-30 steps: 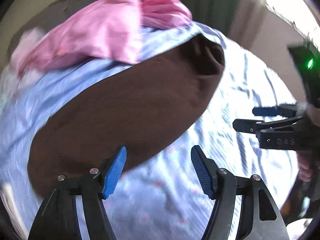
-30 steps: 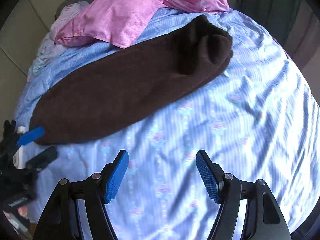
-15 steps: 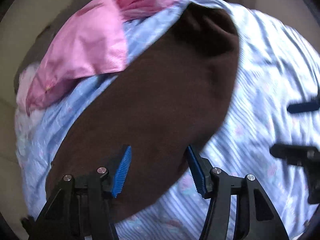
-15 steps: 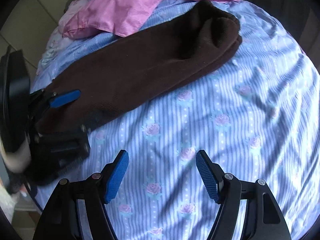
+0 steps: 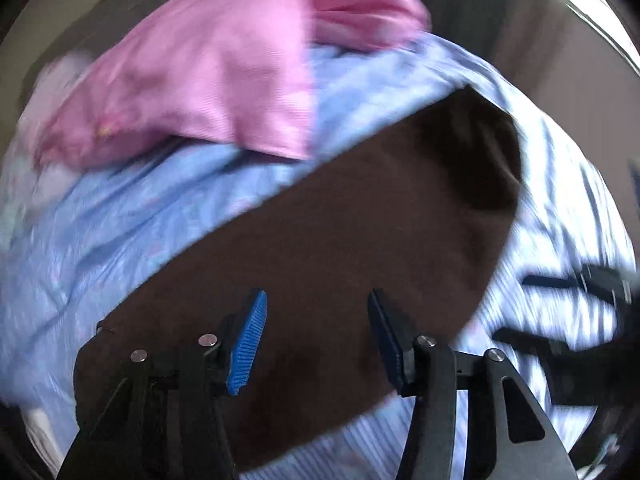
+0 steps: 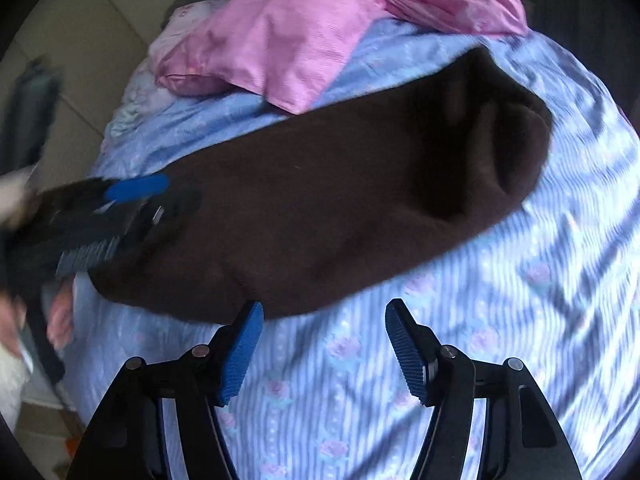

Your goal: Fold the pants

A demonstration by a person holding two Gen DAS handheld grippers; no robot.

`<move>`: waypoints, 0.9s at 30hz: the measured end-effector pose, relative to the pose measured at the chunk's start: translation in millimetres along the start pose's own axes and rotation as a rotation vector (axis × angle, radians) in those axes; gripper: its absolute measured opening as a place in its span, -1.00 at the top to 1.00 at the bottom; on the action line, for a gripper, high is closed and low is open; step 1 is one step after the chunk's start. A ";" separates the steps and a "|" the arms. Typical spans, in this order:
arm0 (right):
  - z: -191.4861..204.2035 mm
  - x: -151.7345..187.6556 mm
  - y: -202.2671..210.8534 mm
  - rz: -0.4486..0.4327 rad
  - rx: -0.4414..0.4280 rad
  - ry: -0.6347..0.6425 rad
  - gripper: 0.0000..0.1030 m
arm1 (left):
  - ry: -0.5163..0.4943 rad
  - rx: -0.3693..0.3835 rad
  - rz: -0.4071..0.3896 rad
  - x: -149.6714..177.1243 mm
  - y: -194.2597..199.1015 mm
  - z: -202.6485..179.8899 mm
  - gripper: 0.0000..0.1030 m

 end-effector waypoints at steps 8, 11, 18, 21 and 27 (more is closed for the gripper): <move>-26.0 28.0 7.8 0.036 0.068 -0.056 -0.16 | -0.247 -0.045 -0.038 31.4 -8.0 -85.6 -0.13; -35.7 37.5 12.8 0.041 0.076 -0.088 -0.16 | -0.296 -0.128 -0.055 35.1 -20.5 -98.9 -0.13; -39.3 35.9 17.0 0.034 0.063 -0.095 -0.03 | -0.205 -0.068 -0.010 19.5 -22.9 -73.2 0.61; -31.3 27.6 19.9 0.012 0.037 -0.060 -0.02 | -0.090 0.023 0.013 5.6 -18.1 -44.5 0.67; 3.4 2.0 12.6 -0.007 -0.077 0.078 -0.01 | 0.070 0.134 0.055 -21.2 -29.3 6.8 0.67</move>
Point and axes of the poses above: each gripper's, at about its wrist camera, not at the fingertips, and y roughly against the way its jaws point, z to its left, x to its underside, the point moved 3 cm from there along -y, roughly the way its jaws point, and after that the axes turned 10 degrees about -x, right-handed, at the moved point
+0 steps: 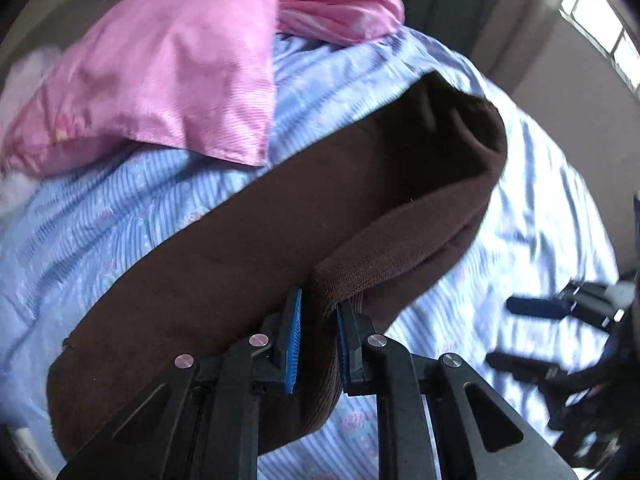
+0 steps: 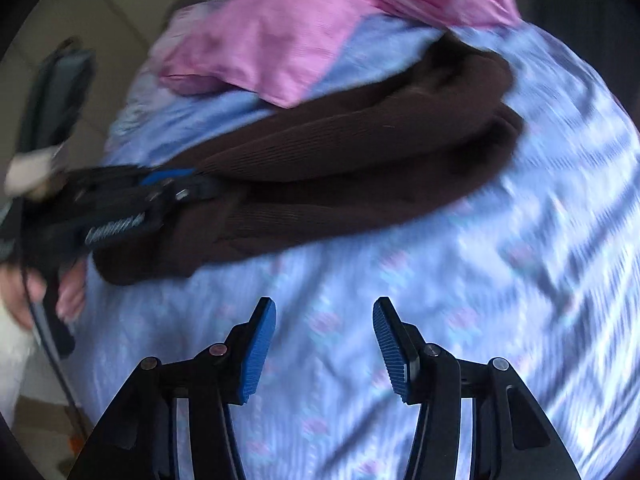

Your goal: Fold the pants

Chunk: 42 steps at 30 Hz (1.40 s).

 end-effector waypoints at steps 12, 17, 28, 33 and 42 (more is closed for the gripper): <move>52.1 -27.3 -65.4 0.104 -0.253 0.064 0.13 | 0.017 0.103 0.091 -16.6 -20.0 32.7 0.66; 58.7 -19.6 -98.5 0.133 -0.301 -0.042 0.16 | 0.014 0.115 0.084 -15.8 -19.7 33.4 0.65; 76.8 -12.3 -95.1 0.092 -0.290 -0.126 0.62 | 0.071 0.081 -0.008 5.3 21.0 51.4 -0.03; 97.5 10.7 -61.3 0.057 -0.235 -0.116 0.68 | 0.057 -0.096 -0.095 46.1 56.9 68.6 -0.22; 70.6 51.0 -75.1 0.145 -0.143 -0.298 0.78 | 0.132 -0.360 0.086 106.6 -1.3 106.6 -0.30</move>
Point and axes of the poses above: each gripper's, at about its wrist camera, not at the fingertips, and y roughly against the way its jaws point, z to its left, x to its underside, the point moved 3 cm from there along -y, roughly the way its jaws point, and after that the axes turned 10 degrees about -x, right-handed, at the moved point
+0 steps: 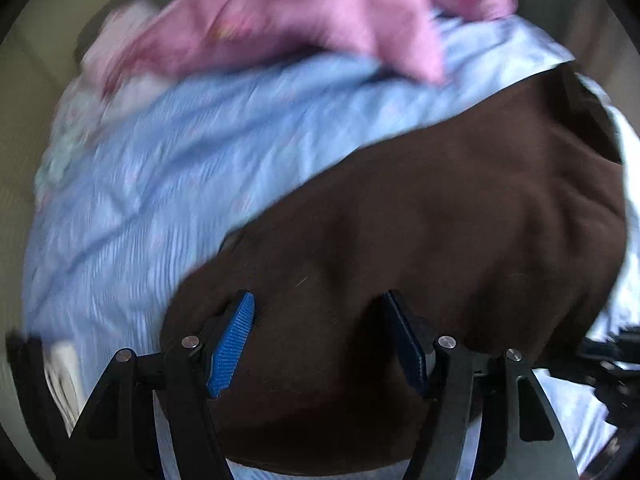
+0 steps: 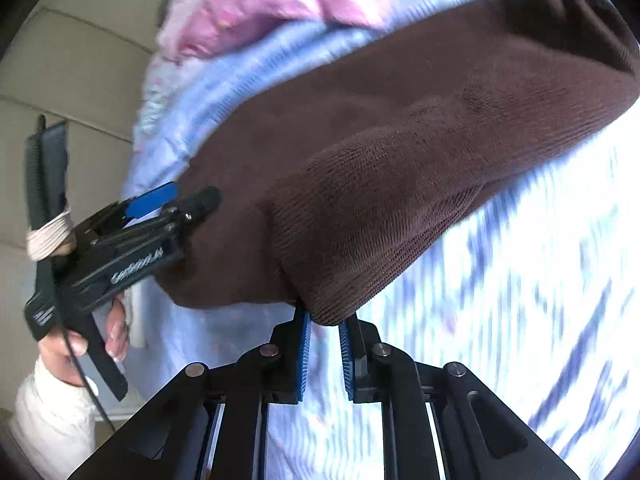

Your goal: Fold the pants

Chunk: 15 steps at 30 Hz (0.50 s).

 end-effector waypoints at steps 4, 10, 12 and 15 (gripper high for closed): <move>-1.3 6.3 -12.1 0.021 0.054 0.001 0.78 | 0.027 -0.053 -0.020 16.4 -14.2 7.5 -0.42; -1.2 2.5 -13.5 0.041 0.096 0.018 0.79 | -0.006 -0.132 -0.033 1.0 -33.8 16.6 -0.56; 0.1 3.6 -14.4 0.056 0.121 0.031 0.79 | 0.016 -0.115 -0.012 0.9 -38.8 20.4 -0.59; 3.6 0.2 -12.6 0.053 0.127 0.062 0.75 | 0.036 -0.113 0.002 -0.8 -36.9 23.7 -0.59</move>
Point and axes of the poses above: each gripper's, at about its wrist camera, not at the fingertips, and y roughly against the way its jaws point, z to its left, x to its underside, the point moved 3 cm from there along -y, roughly the way its jaws point, and after that the axes turned 10 degrees about -x, right-handed, at the moved point
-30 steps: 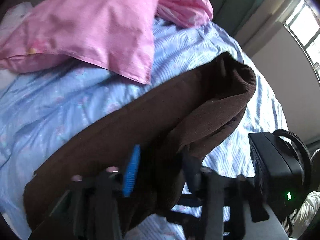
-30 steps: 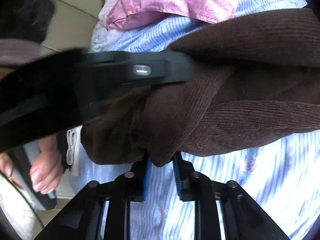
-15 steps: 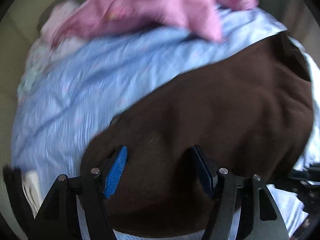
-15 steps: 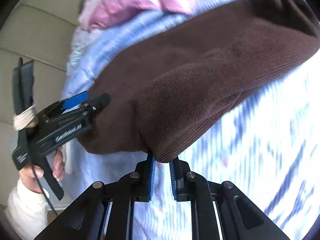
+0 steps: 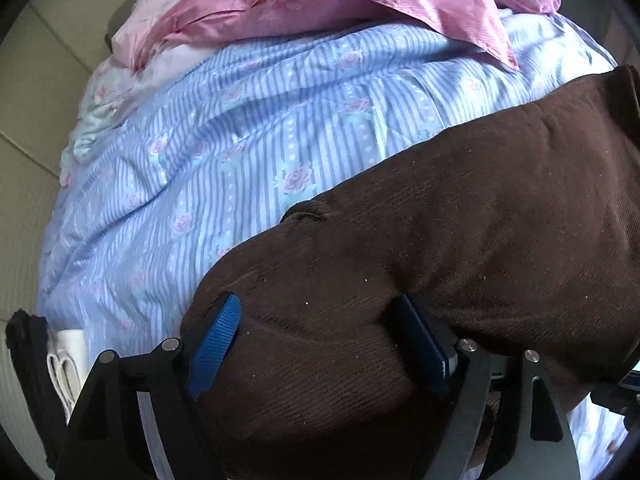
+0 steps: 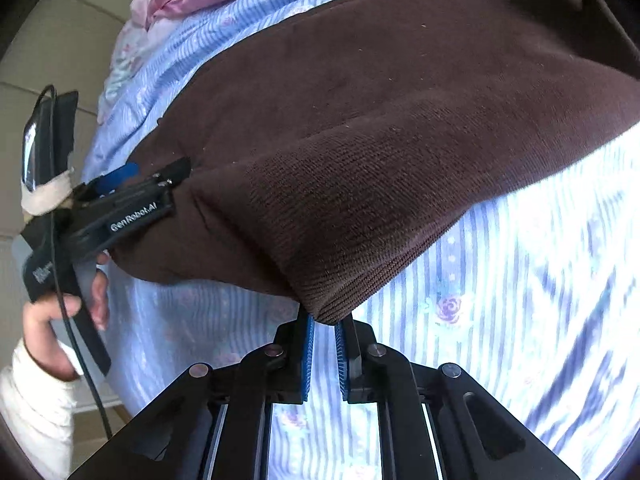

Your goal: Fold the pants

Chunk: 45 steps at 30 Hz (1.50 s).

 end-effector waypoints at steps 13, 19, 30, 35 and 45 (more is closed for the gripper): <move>-40.3 -35.4 150.7 -0.342 0.236 0.323 -0.13 | 0.049 0.040 -0.219 15.3 140.8 -31.1 -0.52; -106.7 -109.5 199.9 -0.392 0.311 0.388 -0.30 | 0.128 0.131 -0.193 8.3 159.7 -91.2 -0.52; -177.5 -191.7 138.2 -0.237 0.246 0.381 -0.30 | 0.144 0.088 -0.113 -0.8 140.5 -174.2 -0.25; -212.7 -212.6 118.7 -0.210 0.122 0.247 -0.30 | 0.134 0.080 -0.069 -6.5 120.3 -188.5 -0.24; -227.8 -218.0 103.4 -0.205 -0.019 0.098 0.04 | 0.114 0.040 -0.041 -10.9 92.8 -200.0 -0.38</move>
Point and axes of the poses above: each gripper's, at about its wrist camera, not at the fingertips, and y roughly against the way its jaws point, z to its left, x to its underside, the point moved 3 cm from there along -y, roughly the way its jaws point, and after that the axes turned 10 degrees about -x, right-handed, at the moved point
